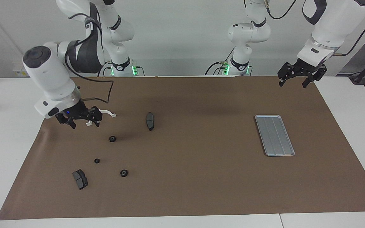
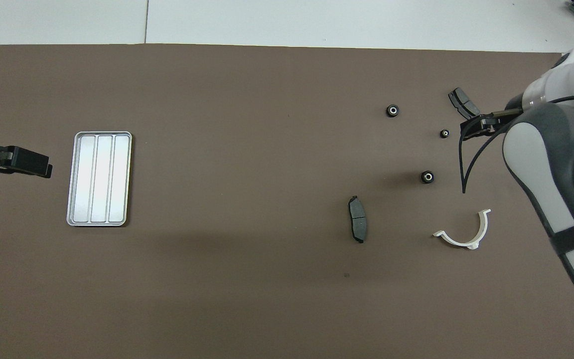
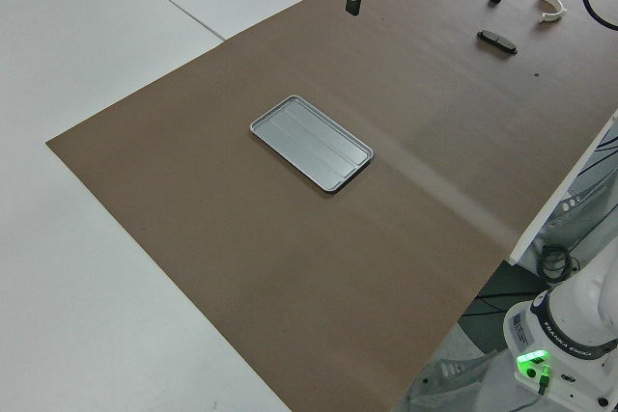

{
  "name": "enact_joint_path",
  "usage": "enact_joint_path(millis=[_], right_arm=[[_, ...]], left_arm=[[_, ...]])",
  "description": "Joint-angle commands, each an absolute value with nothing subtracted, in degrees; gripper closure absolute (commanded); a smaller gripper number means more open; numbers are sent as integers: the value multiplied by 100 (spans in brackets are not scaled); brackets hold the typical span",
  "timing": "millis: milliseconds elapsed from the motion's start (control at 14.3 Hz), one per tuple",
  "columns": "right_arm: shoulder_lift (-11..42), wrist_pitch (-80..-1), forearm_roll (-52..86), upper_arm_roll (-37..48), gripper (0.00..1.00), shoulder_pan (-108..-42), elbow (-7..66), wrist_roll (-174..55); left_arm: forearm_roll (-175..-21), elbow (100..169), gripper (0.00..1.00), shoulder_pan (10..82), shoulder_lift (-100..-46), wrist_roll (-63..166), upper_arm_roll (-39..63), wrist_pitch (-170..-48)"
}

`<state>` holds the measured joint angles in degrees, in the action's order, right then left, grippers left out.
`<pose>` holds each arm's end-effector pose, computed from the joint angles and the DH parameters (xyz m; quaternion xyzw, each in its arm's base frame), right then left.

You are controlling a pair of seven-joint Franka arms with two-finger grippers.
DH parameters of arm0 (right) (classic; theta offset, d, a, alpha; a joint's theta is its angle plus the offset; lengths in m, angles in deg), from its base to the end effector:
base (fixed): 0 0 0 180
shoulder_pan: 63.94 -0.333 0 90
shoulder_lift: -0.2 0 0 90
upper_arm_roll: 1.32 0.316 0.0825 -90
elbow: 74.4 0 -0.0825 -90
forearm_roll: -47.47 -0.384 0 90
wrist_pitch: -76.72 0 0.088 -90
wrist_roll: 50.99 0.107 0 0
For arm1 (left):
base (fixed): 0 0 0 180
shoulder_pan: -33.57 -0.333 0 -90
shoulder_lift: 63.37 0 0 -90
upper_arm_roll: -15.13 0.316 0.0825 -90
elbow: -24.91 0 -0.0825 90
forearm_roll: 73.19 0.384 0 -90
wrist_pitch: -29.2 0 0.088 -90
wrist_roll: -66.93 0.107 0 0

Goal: Pick bearing gear from pile to tray
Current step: 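Reach the right gripper down and grasp a small black bearing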

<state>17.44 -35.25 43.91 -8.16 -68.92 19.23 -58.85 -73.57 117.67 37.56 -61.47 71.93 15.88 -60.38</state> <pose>0.6505 -0.0095 0.4466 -0.9989 -0.0439 -0.0117 0.0104 0.5419 -0.0313 0.6194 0.9973 -0.0718 -0.0111 0.0037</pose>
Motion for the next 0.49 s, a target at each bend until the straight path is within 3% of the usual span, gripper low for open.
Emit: enact_joint_path(millis=[0, 210, 419], right_arm=[[2339, -3953, 4149, -817, 0, -6763, 1648, -6241], [2980, -4262, 4193, -808, 0, -6702, 1464, -6259], [3253, -4781, 4263, -808, 0, -6807, 1463, -6250]], left_arm=[[-7442, 11781, 0, 3717, -6126, 7159, 1584, -5974], [-7434, 11781, 0, 3726, -6126, 7151, 1584, -5974], [-7434, 11781, 0, 3726, -6126, 7159, 1584, -5974]])
